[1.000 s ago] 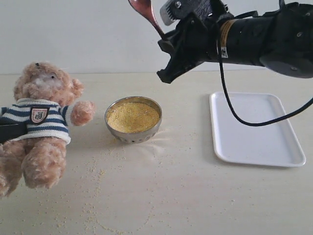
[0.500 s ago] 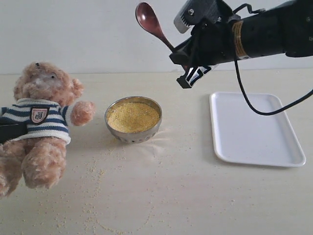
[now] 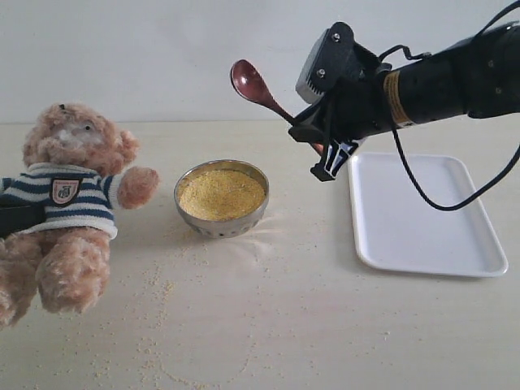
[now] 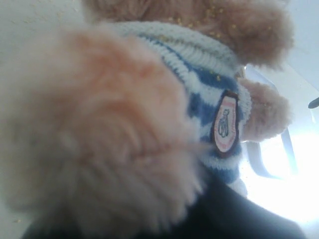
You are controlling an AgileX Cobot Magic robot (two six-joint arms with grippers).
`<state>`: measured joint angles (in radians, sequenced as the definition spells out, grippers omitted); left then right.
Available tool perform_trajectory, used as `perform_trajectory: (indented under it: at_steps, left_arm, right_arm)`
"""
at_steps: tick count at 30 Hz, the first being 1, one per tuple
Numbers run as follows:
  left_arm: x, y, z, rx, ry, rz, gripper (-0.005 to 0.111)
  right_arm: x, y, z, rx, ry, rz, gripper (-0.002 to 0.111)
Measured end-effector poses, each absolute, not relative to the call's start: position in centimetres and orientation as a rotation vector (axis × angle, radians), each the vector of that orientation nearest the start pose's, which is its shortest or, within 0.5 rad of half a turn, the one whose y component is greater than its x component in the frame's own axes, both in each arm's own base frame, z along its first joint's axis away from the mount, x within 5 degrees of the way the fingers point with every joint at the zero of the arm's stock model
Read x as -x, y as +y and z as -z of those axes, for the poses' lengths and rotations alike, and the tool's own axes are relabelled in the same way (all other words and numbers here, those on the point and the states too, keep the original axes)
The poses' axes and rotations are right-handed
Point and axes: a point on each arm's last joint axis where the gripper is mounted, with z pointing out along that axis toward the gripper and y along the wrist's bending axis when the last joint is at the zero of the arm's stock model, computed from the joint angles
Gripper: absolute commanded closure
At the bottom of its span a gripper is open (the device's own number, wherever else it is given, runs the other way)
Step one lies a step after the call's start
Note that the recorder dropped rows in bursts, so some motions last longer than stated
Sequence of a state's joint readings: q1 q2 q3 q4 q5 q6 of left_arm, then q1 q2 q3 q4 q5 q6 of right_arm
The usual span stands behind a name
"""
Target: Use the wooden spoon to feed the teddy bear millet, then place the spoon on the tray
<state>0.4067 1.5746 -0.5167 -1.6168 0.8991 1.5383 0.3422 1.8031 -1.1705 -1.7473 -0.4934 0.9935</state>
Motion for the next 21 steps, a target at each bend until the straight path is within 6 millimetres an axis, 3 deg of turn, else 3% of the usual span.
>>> perform_trajectory:
  at_steps: [7,21]
  left_arm:
    - [-24.32,2.72,-16.59,0.209,2.229,0.939,0.102]
    - [-24.32,2.72,-16.59,0.209,2.229,0.939,0.102]
  right_arm:
    - [-35.81,16.94,-22.98,1.347,1.661,-0.26,0.108]
    - [-35.05,17.39,-22.78,1.315,1.702,-0.41,0.108]
